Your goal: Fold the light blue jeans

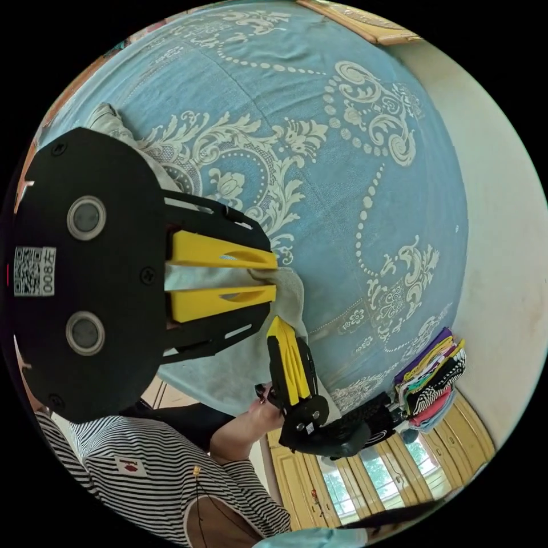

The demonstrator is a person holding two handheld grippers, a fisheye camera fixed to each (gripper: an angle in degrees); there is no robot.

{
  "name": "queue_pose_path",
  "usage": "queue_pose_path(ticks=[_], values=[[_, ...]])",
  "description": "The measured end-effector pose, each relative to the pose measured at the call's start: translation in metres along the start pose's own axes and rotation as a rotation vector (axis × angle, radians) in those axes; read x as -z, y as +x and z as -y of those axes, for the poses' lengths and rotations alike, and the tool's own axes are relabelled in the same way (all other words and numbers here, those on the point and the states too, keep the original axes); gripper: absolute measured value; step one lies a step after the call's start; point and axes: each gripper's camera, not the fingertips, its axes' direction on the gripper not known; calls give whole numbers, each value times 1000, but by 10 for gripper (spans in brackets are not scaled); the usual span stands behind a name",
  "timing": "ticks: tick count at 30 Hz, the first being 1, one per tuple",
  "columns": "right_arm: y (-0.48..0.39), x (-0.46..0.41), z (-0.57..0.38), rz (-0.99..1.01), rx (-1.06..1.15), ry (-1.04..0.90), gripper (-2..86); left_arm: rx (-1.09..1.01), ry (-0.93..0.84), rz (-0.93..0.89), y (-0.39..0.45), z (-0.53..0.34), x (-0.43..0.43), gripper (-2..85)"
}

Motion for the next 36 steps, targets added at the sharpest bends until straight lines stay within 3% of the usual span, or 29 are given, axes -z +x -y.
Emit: queue_pose_path(ticks=[4, 7, 11, 15, 21, 28, 32, 36], values=[[-1, 0, 0, -61, -23, -11, 1, 21, 79, 206, 29, -5, 4, 12], [0, -2, 2, -22, -50, -19, 1, 1, 178, 68, 46, -7, 6, 5], [-12, 9, 0, -55, -18, -13, 1, -1, 20, 134, 64, 1, -31, 2], [-17, 21, -10, -85, -27, -15, 1, 54, 74, 48, 67, -4, -33, 1], [-28, 41, -26, -119, -33, -24, 0, 37, 113, 192, 106, -7, -29, 1], [-63, 24, -28, -258, 45, -140, 1, 66, 74, 138, 133, -5, -48, 1], [-77, 30, -40, -283, 41, -96, 1, 105, 101, 302, 162, -26, -40, 0], [-88, 38, -45, -286, 35, -93, 0, 112, 42, 337, 171, -30, -60, 0]])
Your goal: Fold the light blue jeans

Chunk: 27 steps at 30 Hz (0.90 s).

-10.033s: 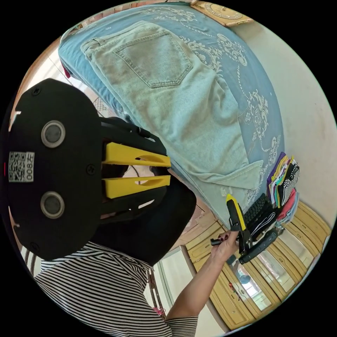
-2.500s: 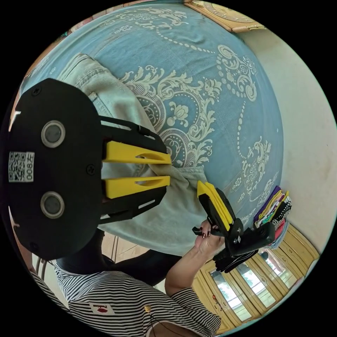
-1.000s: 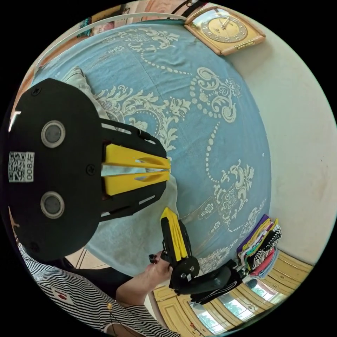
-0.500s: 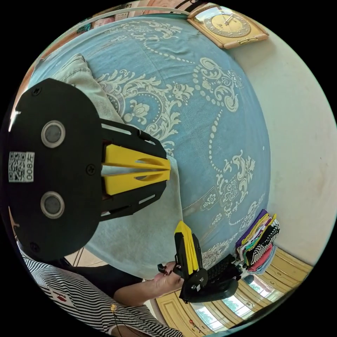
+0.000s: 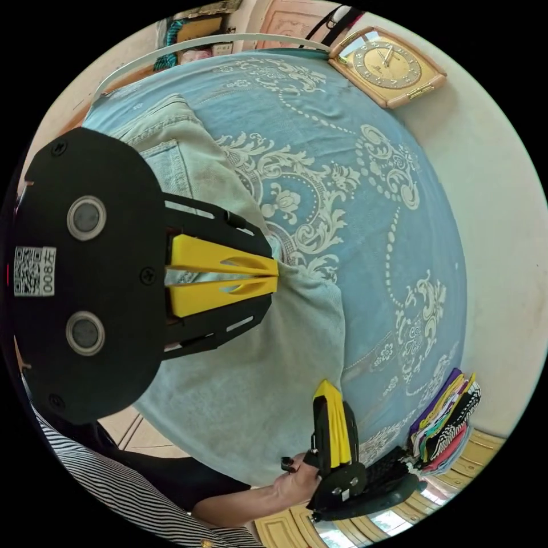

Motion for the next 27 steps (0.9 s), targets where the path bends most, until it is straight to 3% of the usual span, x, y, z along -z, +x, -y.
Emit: queue_pose_path(ticks=[6, 9, 10, 13, 17, 22, 27], values=[[-5, 23, -12, 40, -49, 18, 0, 109, 59, 118, 26, -2, 29, 0], [-4, 56, -23, 66, -93, 81, 0, 148, -21, 114, 27, -1, 14, 0], [-4, 62, -25, 58, -101, 79, 0, 136, -94, 82, 28, 1, 0, 0], [-5, 85, -46, -16, -135, 38, 0, 192, -63, 41, 31, 6, 7, 1], [-2, 100, -78, -87, -201, -3, 0, 111, 83, -29, 67, 12, 30, 1], [-6, 105, -93, -158, -207, -44, 1, -6, -115, -64, 108, 36, -9, 2], [-2, 146, -125, -180, -257, -23, 1, 48, -63, -146, 113, 46, 4, 3]])
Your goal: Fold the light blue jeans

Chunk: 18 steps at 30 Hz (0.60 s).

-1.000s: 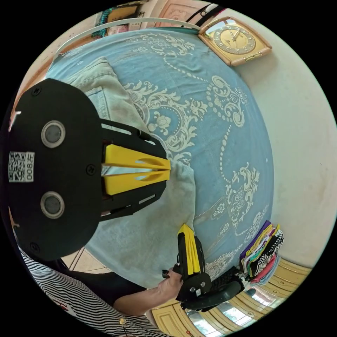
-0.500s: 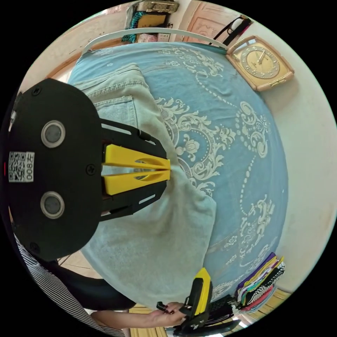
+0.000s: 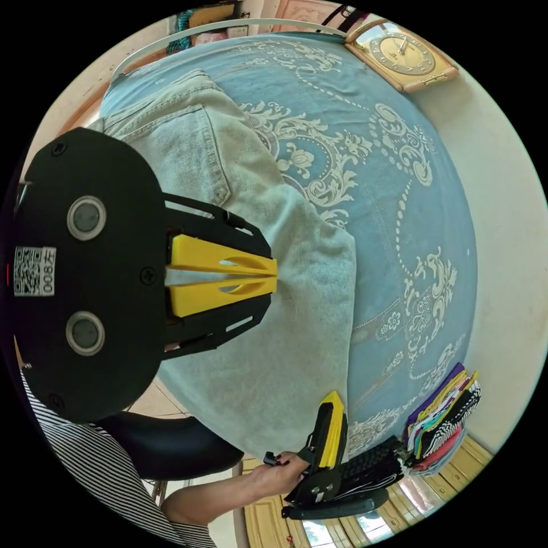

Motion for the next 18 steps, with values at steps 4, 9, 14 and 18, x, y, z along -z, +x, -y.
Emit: queue_pose_path(ticks=[4, 9, 14, 18], values=[[53, 42, -56, 83, -199, 92, 4, -105, 106, -189, 31, 11, 14, 10], [165, 100, -209, 229, -680, 282, 25, -332, 57, -364, 96, 53, 0, 37], [241, 124, -350, 394, -1075, 489, 76, -564, -28, -450, 189, 123, -24, 78], [270, 129, -416, 389, -1244, 580, 81, -656, -63, -478, 247, 172, -36, 88]])
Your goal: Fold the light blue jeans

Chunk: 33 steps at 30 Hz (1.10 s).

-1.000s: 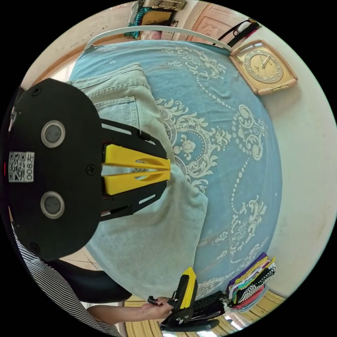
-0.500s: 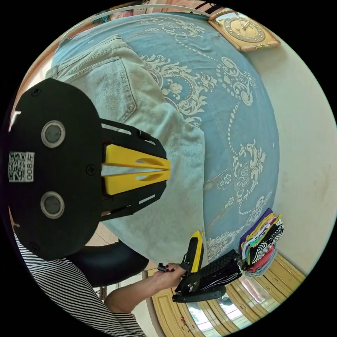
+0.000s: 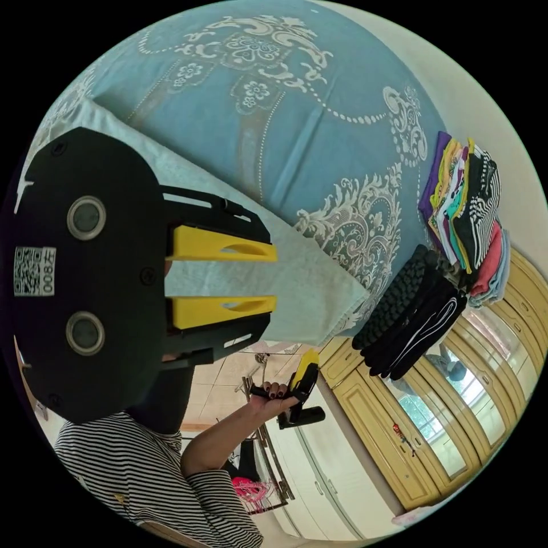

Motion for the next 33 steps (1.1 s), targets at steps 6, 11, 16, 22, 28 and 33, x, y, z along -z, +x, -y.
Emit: queue_pose_path(ticks=[6, 11, 16, 22, 28, 33], values=[[34, 14, 17, 106, -74, 10, 84, -73, -111, 21, 8, 92, -41, 108], [42, 25, 28, 136, -86, 24, 83, -120, -149, 37, 17, 149, -68, 119], [49, 33, 37, 133, -89, 6, 81, -156, -202, 75, 25, 183, -91, 120], [55, 38, 41, 115, -75, 4, 73, -259, -219, 136, 44, 189, -101, 83], [54, 45, 40, 67, -51, 3, 64, -244, -214, 123, 49, 186, -94, 34], [49, 58, 36, 107, 0, 3, 58, -246, -142, 75, 52, 175, -67, 25]])
